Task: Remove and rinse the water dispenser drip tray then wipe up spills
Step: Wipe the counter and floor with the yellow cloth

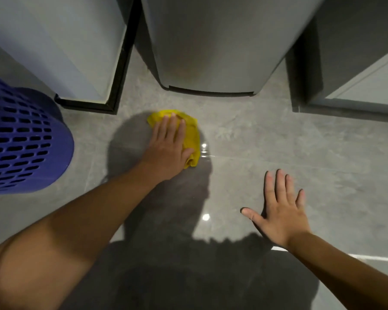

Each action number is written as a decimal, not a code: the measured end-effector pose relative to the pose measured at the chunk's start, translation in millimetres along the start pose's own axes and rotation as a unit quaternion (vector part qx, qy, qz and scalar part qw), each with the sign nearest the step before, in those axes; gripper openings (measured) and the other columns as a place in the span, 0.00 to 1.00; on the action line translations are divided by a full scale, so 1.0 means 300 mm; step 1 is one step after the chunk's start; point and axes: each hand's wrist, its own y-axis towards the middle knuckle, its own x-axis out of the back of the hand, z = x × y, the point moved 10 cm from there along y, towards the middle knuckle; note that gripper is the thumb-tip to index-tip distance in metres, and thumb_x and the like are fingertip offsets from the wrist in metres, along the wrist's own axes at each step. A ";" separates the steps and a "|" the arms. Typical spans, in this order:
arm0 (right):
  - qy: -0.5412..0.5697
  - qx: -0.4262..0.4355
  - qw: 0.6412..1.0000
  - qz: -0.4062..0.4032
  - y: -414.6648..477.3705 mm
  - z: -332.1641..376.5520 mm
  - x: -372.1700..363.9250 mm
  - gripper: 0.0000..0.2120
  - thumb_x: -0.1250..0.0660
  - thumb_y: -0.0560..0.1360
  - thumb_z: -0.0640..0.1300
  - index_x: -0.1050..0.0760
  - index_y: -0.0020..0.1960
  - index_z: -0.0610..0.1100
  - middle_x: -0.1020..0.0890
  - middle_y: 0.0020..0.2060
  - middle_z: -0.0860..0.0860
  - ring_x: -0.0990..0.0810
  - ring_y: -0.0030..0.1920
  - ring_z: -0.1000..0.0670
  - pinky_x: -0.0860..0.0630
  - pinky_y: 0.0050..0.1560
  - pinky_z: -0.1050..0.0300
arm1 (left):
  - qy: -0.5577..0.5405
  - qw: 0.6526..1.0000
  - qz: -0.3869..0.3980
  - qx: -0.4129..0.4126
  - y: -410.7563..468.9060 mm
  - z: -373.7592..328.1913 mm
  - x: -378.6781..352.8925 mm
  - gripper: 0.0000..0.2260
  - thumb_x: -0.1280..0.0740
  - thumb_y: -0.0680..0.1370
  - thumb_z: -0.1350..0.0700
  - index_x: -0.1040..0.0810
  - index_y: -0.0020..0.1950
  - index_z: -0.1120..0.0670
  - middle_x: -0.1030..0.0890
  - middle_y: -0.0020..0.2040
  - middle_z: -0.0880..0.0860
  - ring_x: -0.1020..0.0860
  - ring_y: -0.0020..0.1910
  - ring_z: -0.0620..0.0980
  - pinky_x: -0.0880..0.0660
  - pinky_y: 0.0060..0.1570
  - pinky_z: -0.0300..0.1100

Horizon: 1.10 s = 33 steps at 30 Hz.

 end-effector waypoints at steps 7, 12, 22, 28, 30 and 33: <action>0.010 0.001 1.000 -0.005 -0.002 -0.003 0.007 0.54 0.64 0.70 0.82 0.71 0.82 0.48 0.64 0.83 0.43 0.64 0.82 0.39 0.53 0.79 0.32 | -0.001 0.967 0.037 -0.250 -0.427 -0.418 -0.113 0.45 0.40 0.78 0.30 0.42 0.84 0.61 0.44 0.84 0.66 0.47 0.83 0.67 0.50 0.81 0.64; 0.039 0.017 0.999 0.011 -0.004 -0.001 0.032 0.50 0.60 0.74 0.79 0.72 0.82 0.49 0.67 0.81 0.47 0.64 0.82 0.41 0.55 0.79 0.35 | 0.027 0.979 0.060 -0.194 -0.486 -0.126 -0.106 0.45 0.37 0.76 0.30 0.36 0.81 0.63 0.35 0.80 0.69 0.39 0.80 0.70 0.35 0.74 0.68; 0.462 -0.157 0.861 -0.144 -0.151 -0.334 0.138 0.16 0.32 0.78 0.35 0.25 0.61 0.53 0.17 0.55 0.47 0.17 0.54 0.48 0.21 0.61 0.41 | -0.001 0.999 0.023 -0.049 0.172 -0.274 -0.028 0.47 0.47 0.78 0.28 0.42 0.83 0.63 0.44 0.82 0.70 0.45 0.82 0.72 0.49 0.80 0.65; 0.571 -0.307 0.747 -0.147 -0.343 -0.472 0.009 0.08 0.33 0.78 0.39 0.18 0.52 0.49 0.13 0.50 0.47 0.16 0.49 0.42 0.20 0.58 0.36 | -0.026 0.953 0.079 -0.290 -0.139 -0.854 -0.136 0.49 0.45 0.75 0.26 0.44 0.85 0.58 0.46 0.84 0.66 0.50 0.84 0.67 0.54 0.82 0.63; 0.594 -0.326 0.721 -0.146 -0.381 -0.469 -0.020 0.07 0.33 0.79 0.39 0.18 0.50 0.48 0.14 0.46 0.42 0.18 0.42 0.43 0.19 0.49 0.41 | -0.003 0.939 0.088 -0.332 -0.258 -0.903 -0.159 0.47 0.45 0.75 0.26 0.43 0.85 0.55 0.46 0.84 0.66 0.49 0.84 0.67 0.50 0.81 0.62; 0.628 -0.331 0.691 -0.141 -0.404 -0.411 -0.045 0.06 0.34 0.80 0.36 0.19 0.49 0.44 0.18 0.39 0.42 0.21 0.34 0.49 0.24 0.37 0.52 | 0.001 0.929 0.105 -0.355 -0.368 -0.870 -0.165 0.42 0.43 0.76 0.27 0.40 0.84 0.49 0.40 0.83 0.66 0.41 0.81 0.67 0.43 0.79 0.61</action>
